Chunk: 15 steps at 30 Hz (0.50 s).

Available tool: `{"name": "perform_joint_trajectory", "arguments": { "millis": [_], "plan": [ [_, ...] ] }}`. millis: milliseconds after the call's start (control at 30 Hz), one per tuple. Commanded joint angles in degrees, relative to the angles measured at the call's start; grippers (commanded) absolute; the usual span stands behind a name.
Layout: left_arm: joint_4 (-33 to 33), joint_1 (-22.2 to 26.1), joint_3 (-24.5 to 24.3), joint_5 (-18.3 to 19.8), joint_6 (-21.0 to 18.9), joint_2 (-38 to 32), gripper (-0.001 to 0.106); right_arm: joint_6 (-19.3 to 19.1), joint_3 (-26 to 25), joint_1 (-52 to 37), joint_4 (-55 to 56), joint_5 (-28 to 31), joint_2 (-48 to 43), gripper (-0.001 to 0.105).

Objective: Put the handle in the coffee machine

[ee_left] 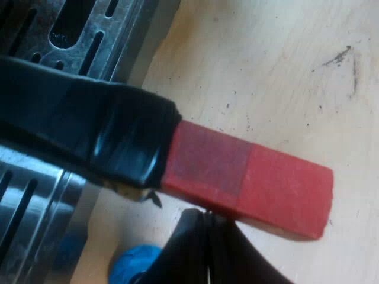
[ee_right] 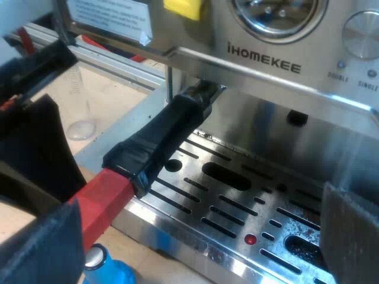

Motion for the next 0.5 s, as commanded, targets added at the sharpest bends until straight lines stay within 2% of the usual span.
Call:
{"name": "perform_joint_trajectory", "arguments": {
  "millis": [33,300,433,467,500],
  "plan": [
    [-0.7,0.7,-1.7,5.4,-0.2,-2.0,0.000,-0.8,-0.6,0.1,-0.2,0.4,-0.6,0.082],
    [6.4,12.4,-1.7,4.1,0.4,-6.3,0.000,-0.8,-0.6,0.1,-0.2,0.5,-0.6,0.082],
    [7.6,15.2,-1.7,4.1,0.4,-7.8,0.003,-0.8,-0.6,0.1,-0.1,2.1,-0.6,0.082],
    [8.3,16.2,-1.7,4.1,0.4,-8.8,0.010,-0.8,-0.6,0.1,-0.1,2.2,-0.6,0.082],
    [9.2,17.1,-1.7,4.1,-0.5,-10.3,0.027,-0.8,-0.6,0.1,-0.1,2.1,-0.6,0.082]
  ]
}}
